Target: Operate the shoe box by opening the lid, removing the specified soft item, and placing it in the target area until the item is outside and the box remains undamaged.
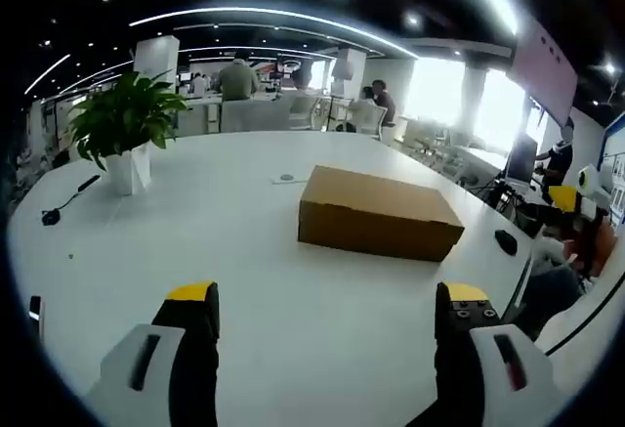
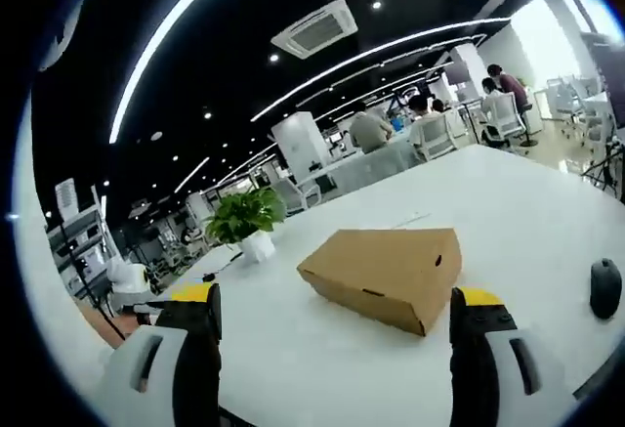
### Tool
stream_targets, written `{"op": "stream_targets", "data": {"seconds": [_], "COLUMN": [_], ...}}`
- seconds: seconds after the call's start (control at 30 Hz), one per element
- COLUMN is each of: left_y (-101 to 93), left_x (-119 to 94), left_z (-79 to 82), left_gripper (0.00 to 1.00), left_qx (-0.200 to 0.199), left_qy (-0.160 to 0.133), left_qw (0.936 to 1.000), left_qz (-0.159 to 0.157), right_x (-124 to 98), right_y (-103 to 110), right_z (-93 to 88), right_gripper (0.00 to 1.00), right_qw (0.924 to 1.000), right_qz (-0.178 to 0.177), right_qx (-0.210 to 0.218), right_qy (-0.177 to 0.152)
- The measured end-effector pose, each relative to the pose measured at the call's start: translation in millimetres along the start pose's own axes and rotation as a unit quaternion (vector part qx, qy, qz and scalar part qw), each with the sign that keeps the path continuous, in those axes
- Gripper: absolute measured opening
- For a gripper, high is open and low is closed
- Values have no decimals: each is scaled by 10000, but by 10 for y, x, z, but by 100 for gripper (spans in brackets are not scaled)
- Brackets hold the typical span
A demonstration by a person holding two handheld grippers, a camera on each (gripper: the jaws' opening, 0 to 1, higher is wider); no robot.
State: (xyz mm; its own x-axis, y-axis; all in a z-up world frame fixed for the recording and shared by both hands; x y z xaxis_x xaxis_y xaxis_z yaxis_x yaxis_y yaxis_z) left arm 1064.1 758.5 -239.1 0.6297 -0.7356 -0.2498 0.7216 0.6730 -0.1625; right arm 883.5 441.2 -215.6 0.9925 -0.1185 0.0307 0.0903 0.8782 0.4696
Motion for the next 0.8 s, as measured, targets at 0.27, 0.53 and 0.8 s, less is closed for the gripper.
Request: {"op": "stream_targets", "data": {"seconds": [0.27,0.53,0.8], "left_y": [-14,27,94], "left_x": [-4,3,25], "left_z": [20,-7,-2], "left_gripper": [99,99,99], "left_qx": [52,-96,20], "left_qy": [-123,-105,-93], "left_qw": [9998,9998,10000], "left_qz": [-159,-137,-18], "right_x": [40,3,8], "right_y": [45,-112,-73], "right_z": [60,33,-100], "right_gripper": [100,100,95], "right_qw": [9972,9703,9743], "right_qz": [17,-637,-316], "right_qx": [-688,-2325,-2160], "right_qy": [-289,187,556]}}
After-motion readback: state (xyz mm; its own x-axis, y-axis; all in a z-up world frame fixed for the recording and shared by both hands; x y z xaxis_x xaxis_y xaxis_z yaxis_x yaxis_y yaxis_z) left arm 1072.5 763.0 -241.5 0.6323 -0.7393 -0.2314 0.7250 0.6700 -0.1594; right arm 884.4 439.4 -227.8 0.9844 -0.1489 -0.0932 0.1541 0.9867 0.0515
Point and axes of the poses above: the point that each gripper's makers call its tool centre point, and the gripper's own axes: x roughly forward along the fingers, y roughly to its left, z roughly out of its top, the point moved 8 cm from there along -x, roughly backward along the fingers, and after that the axes turned 14 degrees about -y, right-handed, at the moved point
